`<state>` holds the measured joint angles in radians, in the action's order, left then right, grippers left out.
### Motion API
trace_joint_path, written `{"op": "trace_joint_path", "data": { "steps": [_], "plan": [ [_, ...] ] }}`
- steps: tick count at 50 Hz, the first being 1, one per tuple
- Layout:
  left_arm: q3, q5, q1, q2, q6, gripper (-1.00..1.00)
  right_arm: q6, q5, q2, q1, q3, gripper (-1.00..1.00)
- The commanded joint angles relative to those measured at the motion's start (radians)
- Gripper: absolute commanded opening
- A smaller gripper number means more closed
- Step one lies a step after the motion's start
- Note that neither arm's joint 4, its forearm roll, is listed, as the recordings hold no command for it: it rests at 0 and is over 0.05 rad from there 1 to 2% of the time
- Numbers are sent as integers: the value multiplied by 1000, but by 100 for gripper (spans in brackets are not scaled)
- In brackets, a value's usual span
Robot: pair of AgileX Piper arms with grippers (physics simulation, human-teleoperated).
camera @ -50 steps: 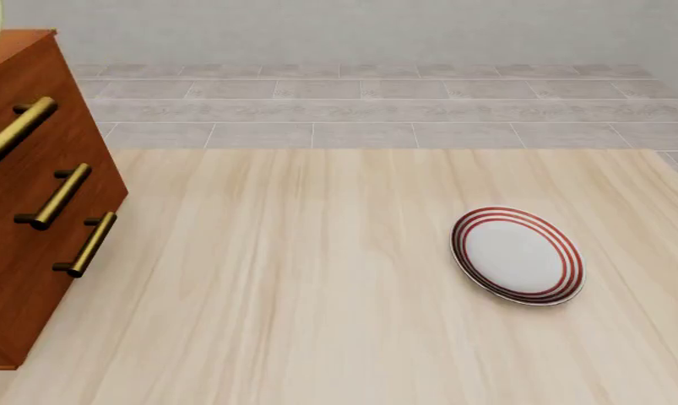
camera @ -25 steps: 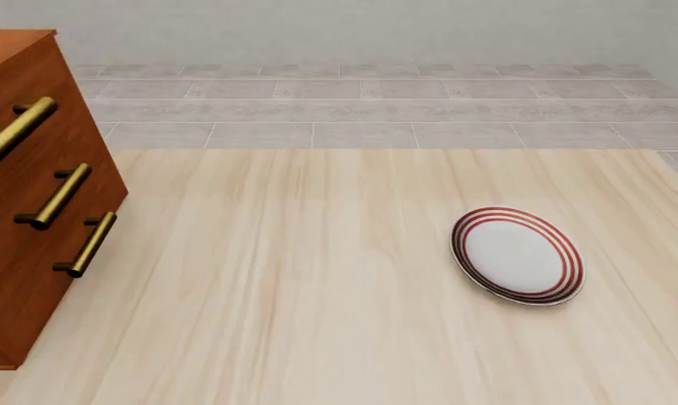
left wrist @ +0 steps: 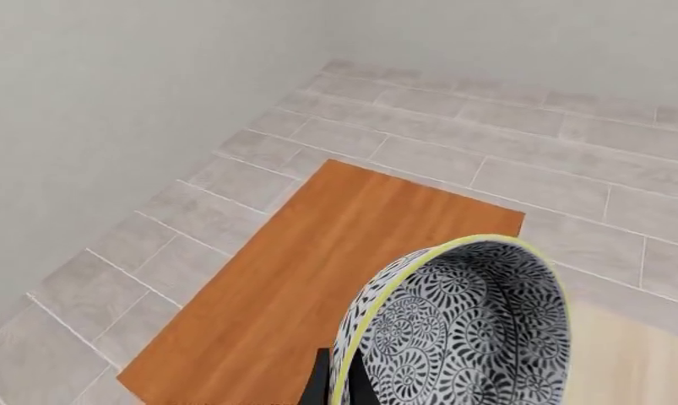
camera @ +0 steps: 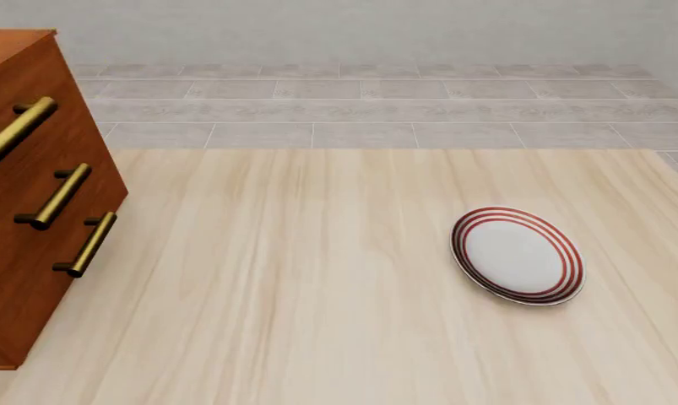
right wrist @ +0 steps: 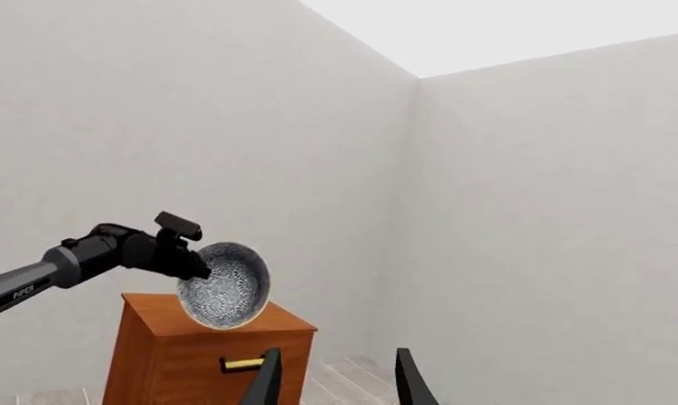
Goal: Put the bowl on top of the cabinet.
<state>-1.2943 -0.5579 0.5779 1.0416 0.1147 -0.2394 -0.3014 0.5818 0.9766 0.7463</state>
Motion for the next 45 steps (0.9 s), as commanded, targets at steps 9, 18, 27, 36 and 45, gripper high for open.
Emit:
{"op": "trace_joint_path", "data": {
  "steps": [9, 18, 27, 36, 45],
  "plan": [
    [59, 49, 47, 13, 13, -100, 1, -8, 8, -4, -3, 100],
    [89, 75, 59, 24, 20, -100, 0, -11, 11, -5, -5, 100],
    [107, 95, 78, 36, 30, -100, 1, -12, 14, -8, -6, 100],
    [119, 116, 90, 55, 35, -100, 3, -15, 14, -1, -10, 100],
    [120, 132, 92, 94, 26, -100, 6, -19, 21, -4, -12, 100]
  ]
}}
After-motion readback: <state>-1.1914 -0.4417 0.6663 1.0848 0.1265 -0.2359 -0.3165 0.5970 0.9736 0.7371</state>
